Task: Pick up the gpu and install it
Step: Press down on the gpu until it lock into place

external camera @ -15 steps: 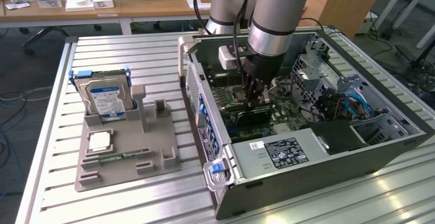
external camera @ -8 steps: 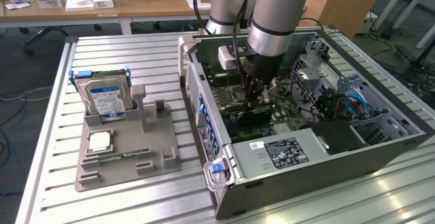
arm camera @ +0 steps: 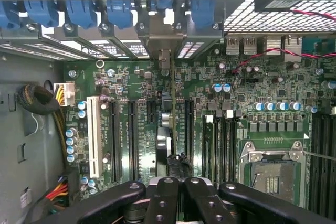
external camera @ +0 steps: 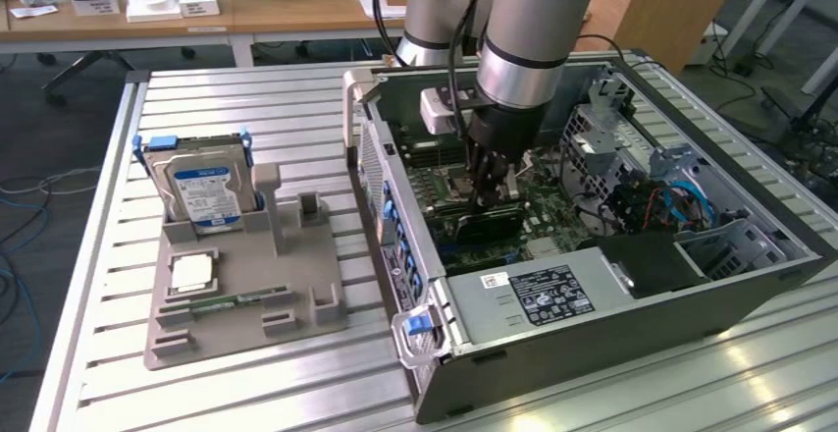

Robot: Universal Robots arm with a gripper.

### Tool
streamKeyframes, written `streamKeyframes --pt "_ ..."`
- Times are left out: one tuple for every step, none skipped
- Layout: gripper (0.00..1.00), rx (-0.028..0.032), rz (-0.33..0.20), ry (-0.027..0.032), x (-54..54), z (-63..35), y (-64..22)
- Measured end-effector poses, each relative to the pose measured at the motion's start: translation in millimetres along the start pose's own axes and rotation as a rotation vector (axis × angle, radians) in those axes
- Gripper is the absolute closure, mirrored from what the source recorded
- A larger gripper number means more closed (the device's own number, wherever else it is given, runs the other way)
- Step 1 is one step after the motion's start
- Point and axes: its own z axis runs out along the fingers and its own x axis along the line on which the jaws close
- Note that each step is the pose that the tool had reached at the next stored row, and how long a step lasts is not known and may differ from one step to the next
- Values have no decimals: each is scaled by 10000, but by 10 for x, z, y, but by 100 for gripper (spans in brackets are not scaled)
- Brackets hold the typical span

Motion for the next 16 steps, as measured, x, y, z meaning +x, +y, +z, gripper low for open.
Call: streamKeyframes --pt "89 -4 0 11 1 -24 0" --pt "89 -3 -1 9 0 -42 0" --pt "89 -4 -1 10 0 -64 0" --pt "89 -4 -1 9 0 -86 -1" --pt "89 -4 -1 11 0 -107 -1" --pt "89 -4 -1 10 0 -128 -1" --pt "89 -4 -1 11 -1 -152 -1" --pt "89 -5 -1 12 -1 -179 -2" --pt "89 -4 -1 11 -1 -204 -2" --pt "89 -4 -1 10 -1 -229 -2" --pt "89 -4 -2 11 -2 -255 -2" --pt "89 -4 -2 11 -2 -284 -3" --pt "89 -4 -1 11 -2 -312 -3" --pt "89 -4 -1 10 -3 -339 -3" --pt "89 -4 -1 12 -3 -366 -3" --pt "89 -4 -2 11 -3 -392 -4"
